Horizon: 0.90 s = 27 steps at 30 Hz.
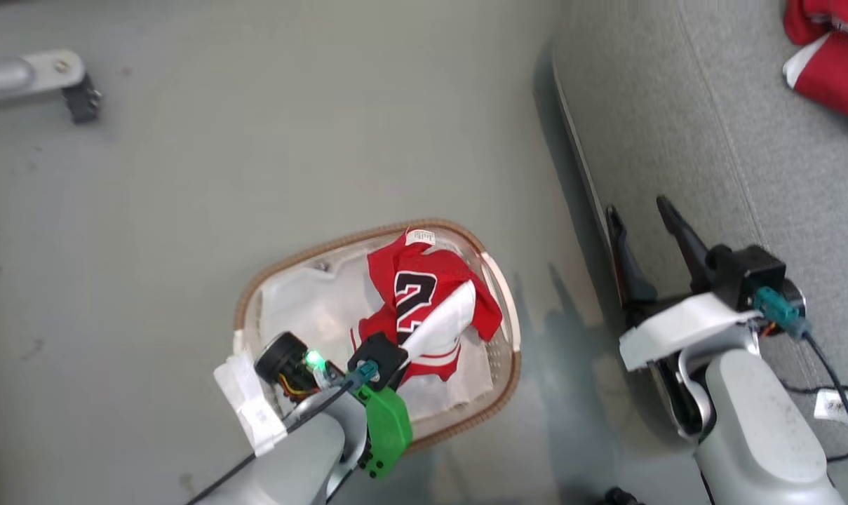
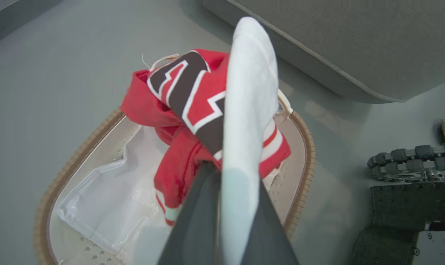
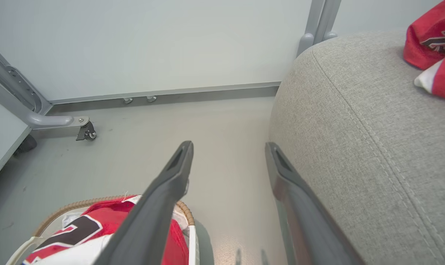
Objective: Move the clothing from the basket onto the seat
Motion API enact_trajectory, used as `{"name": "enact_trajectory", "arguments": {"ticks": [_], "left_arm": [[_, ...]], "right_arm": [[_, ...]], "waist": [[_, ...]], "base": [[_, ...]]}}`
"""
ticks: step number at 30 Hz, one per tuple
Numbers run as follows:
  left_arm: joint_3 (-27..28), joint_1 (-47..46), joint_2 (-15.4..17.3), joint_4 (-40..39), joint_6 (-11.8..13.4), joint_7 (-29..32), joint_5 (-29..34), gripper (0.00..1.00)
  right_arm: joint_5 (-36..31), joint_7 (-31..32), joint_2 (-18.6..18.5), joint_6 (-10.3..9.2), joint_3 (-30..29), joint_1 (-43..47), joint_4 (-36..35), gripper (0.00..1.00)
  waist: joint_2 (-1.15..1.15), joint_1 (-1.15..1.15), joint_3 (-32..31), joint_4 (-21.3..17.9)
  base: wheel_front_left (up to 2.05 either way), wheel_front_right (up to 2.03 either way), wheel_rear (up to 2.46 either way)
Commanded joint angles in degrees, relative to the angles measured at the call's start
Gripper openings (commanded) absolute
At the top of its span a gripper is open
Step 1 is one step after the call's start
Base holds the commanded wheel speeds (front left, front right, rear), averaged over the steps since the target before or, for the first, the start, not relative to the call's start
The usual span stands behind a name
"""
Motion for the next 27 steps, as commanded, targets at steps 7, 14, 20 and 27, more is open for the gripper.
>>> {"name": "enact_trajectory", "arguments": {"ticks": [7,14,20,27], "left_arm": [[5.90,5.27,0.13,-7.34,0.80,-0.31,0.40,0.00],[12.16,8.55,0.74,-16.39,0.70,-0.31,3.07,0.00],[17.84,9.57,0.56,-23.21,0.46,-0.31,4.32,0.00],[21.82,9.20,0.24,-29.19,0.24,-0.31,5.21,0.00]], "right_arm": [[-0.11,-0.09,-0.79,-0.05,-0.15,5.85,1.19,1.00],[0.33,-0.09,-0.67,-0.05,-0.12,9.80,2.31,1.00],[0.51,-0.09,-0.64,-0.05,0.49,12.71,2.87,1.00],[0.26,-0.09,-1.02,-0.05,2.31,14.74,3.39,1.00]], "waist": [[0.15,0.00,-13.92,8.19],[0.15,0.00,-19.47,9.83],[0.15,0.00,-22.95,10.66],[0.15,0.00,-25.08,11.06]], "base": [[0.00,0.00,0.00],[0.00,0.00,0.00],[0.00,0.00,0.00],[0.00,0.00,0.00]]}}
